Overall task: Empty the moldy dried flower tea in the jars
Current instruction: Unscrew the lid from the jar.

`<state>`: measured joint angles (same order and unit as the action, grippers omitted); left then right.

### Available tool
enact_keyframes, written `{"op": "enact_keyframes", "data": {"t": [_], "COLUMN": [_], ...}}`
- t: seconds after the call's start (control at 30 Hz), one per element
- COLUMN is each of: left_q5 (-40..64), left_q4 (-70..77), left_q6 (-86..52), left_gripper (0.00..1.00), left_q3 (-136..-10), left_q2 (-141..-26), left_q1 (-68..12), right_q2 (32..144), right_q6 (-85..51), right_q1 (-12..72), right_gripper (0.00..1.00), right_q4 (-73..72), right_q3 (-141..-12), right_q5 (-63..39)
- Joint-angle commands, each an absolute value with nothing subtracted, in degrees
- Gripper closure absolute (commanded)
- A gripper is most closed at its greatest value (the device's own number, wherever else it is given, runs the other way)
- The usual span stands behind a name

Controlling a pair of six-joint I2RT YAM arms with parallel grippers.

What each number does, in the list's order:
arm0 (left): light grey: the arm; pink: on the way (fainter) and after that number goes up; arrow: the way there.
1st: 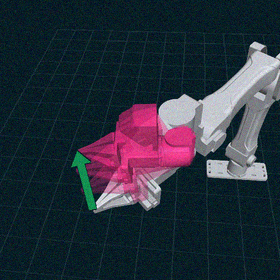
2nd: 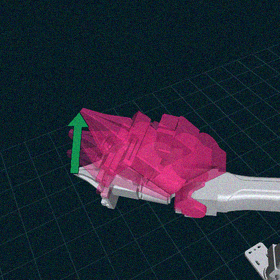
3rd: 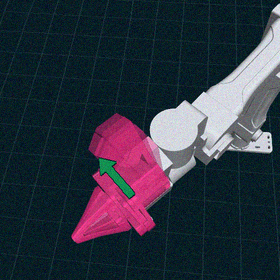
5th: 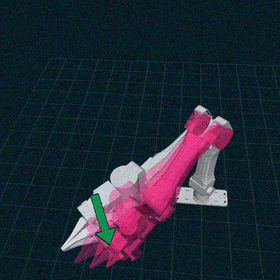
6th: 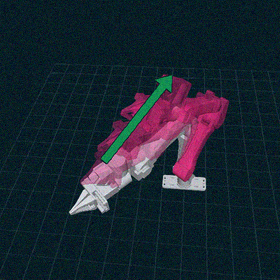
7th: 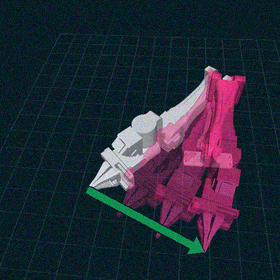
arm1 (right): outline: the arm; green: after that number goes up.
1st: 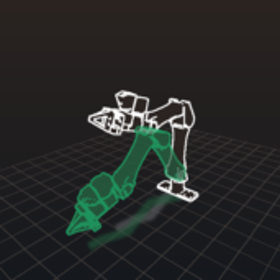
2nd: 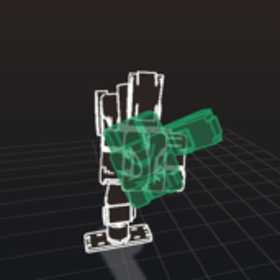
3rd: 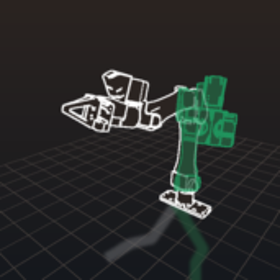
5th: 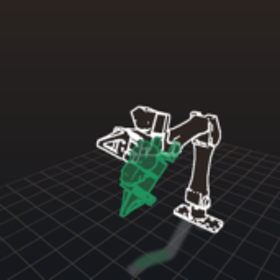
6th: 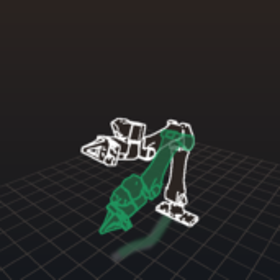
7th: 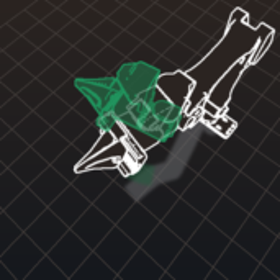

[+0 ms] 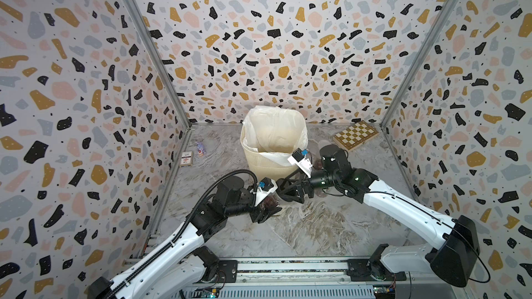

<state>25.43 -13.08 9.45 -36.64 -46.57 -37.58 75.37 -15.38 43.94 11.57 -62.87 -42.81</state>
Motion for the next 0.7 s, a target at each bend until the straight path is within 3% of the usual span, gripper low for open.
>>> {"op": "enact_keyframes", "data": {"t": [0.0,0.27,0.37,0.67], "left_q5": [18.37,16.33,17.97,34.26], "left_q4": [-5.76,-4.3,-4.74,-9.22], "left_q6": [8.59,6.26,5.84,6.23], "left_gripper": [0.44,0.44,0.45,0.44], "left_q3": [-35.43,-34.19,-34.34,-37.34], "left_q2": [-44.97,-43.9,-43.78,-42.13], "left_q1": [-37.2,-37.27,-37.27,-37.17], "right_q2": [75.79,78.9,78.69,75.09], "right_q6": [-19.3,-18.32,-16.53,-4.89], "right_q1": [44.74,45.74,45.97,45.53], "right_gripper": [0.0,0.08,0.16,0.27], "right_q4": [11.4,13.93,14.21,15.18], "right_q3": [-66.04,-68.68,-68.61,-65.17], "right_q5": [-41.15,-39.54,-39.36,-46.46]}}
